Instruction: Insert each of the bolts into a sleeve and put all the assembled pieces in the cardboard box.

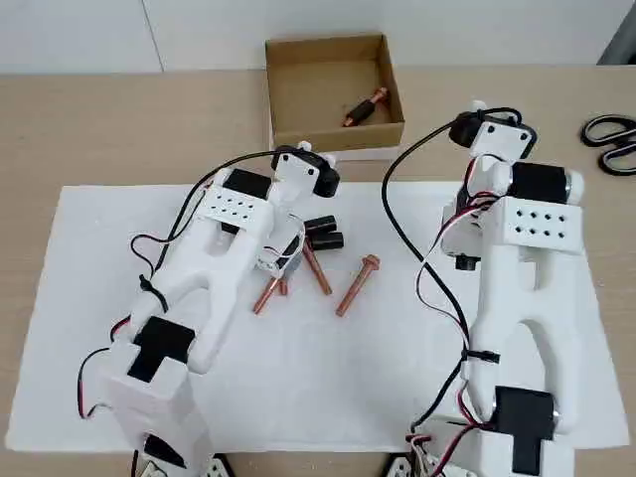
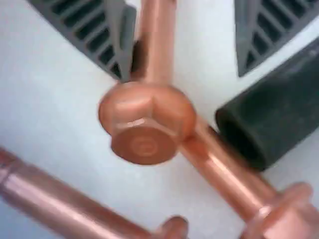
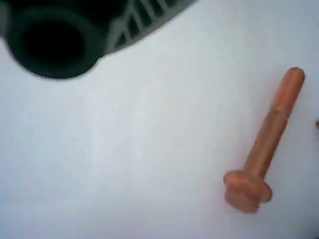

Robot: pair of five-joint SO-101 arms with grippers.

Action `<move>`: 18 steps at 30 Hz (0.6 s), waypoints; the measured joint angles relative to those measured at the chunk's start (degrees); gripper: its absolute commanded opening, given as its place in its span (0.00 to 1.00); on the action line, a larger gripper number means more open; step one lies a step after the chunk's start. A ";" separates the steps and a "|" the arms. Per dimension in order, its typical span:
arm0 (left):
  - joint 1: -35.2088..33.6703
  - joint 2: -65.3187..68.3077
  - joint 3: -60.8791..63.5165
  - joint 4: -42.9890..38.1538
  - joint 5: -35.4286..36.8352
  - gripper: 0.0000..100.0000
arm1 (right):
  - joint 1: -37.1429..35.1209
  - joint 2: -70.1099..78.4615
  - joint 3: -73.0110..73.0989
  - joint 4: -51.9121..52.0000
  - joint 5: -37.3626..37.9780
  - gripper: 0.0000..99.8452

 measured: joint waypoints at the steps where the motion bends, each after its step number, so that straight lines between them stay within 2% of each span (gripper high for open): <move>1: 0.00 0.00 0.00 0.00 0.00 0.13 | 0.00 0.00 0.00 0.00 0.00 0.00; 14: 0.44 0.35 0.00 -1.49 0.00 0.13 | 0.00 0.00 0.00 0.00 0.00 0.00; 18: 0.70 2.55 -0.35 -1.49 0.09 0.09 | 0.00 0.00 0.00 0.00 0.00 0.00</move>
